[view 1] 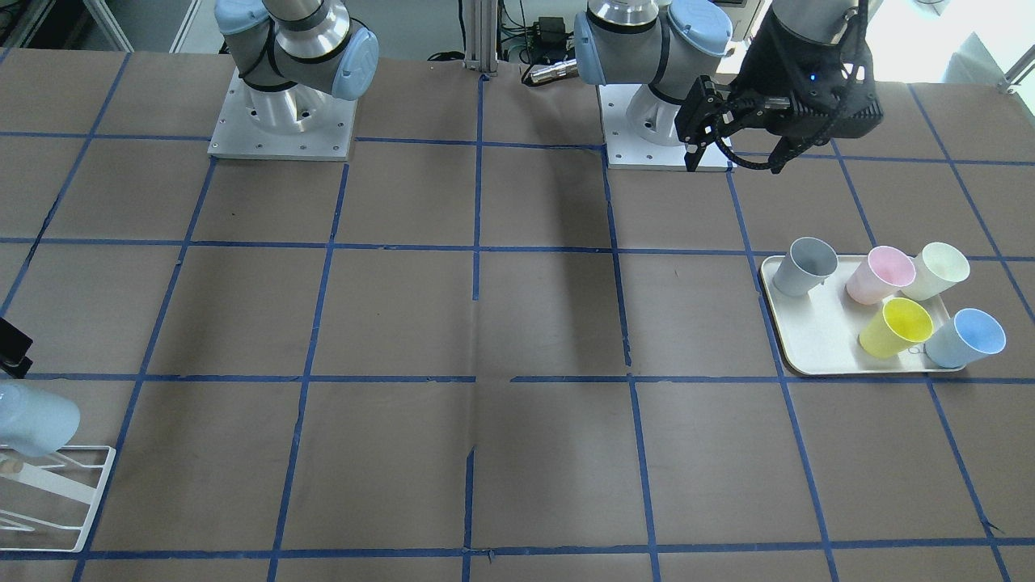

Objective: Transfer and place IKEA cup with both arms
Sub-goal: 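Move the right gripper down over the pale blue cup on the wire rack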

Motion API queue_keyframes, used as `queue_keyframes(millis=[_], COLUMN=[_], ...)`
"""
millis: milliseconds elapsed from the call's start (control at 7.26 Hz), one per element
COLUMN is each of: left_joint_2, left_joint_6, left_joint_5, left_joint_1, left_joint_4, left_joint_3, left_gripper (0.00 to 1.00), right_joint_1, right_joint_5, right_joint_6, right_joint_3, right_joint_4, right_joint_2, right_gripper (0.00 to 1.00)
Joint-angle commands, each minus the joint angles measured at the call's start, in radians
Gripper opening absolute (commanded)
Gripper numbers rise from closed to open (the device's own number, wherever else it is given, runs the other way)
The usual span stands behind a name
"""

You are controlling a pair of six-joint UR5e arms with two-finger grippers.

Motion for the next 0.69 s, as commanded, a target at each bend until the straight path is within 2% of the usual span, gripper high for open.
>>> queue_keyframes(millis=[0,551], left_joint_2=[-0.016,-0.01], left_joint_6=[0.0,0.002], left_joint_5=[-0.004,-0.001], left_joint_1=[-0.001,-0.001], left_joint_4=[0.001,0.0], left_joint_3=[0.016,0.004], left_gripper=[1.0,1.0], right_joint_1=[-0.012,-0.021], right_joint_5=[0.003,0.012], right_joint_6=[-0.103,-0.101], right_joint_3=[0.035,0.033], right_joint_4=[-0.081,-0.128], right_joint_2=[0.035,0.075], right_gripper=[1.0,1.0])
